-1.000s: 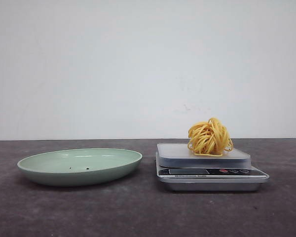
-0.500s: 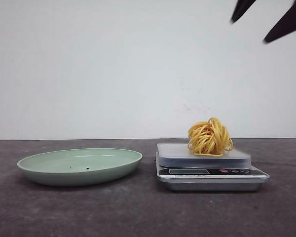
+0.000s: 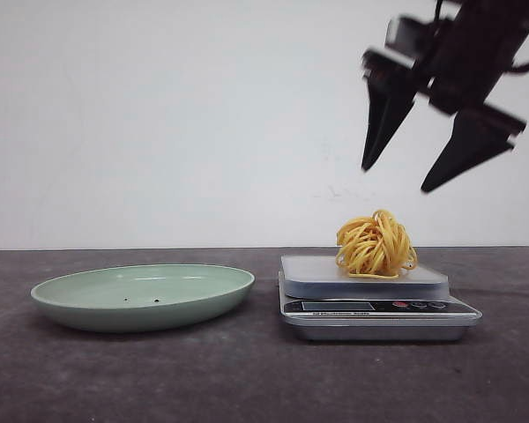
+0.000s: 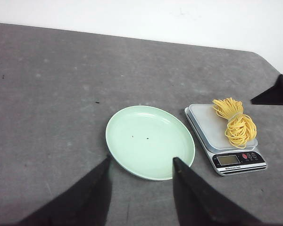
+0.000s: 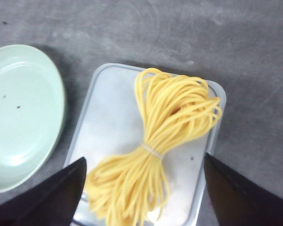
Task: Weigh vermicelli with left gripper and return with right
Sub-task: 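Lower the right gripper onto the vermicelli on the scale and close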
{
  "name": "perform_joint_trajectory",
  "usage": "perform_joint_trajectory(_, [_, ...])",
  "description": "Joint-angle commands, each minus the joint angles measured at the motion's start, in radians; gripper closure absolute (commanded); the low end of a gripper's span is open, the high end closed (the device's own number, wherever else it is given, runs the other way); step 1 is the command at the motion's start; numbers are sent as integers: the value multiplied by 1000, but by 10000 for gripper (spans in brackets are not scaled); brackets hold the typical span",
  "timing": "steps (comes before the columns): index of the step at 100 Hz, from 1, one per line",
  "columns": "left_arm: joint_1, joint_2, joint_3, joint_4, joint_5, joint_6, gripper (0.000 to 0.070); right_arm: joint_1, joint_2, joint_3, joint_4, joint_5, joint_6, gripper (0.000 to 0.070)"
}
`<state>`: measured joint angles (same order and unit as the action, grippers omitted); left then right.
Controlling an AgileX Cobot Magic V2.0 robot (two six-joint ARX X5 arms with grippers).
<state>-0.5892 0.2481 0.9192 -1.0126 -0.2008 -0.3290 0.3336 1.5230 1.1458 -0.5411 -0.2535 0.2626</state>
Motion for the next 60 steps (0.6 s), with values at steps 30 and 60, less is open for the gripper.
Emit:
perform_joint_trajectory(30, [-5, 1, 14, -5, -2, 11, 471, 34, 143, 30, 63, 20, 52, 211])
perform_joint_trajectory(60, [-5, 1, 14, -23, -9, 11, 471, 61, 202, 34, 76, 54, 71, 289])
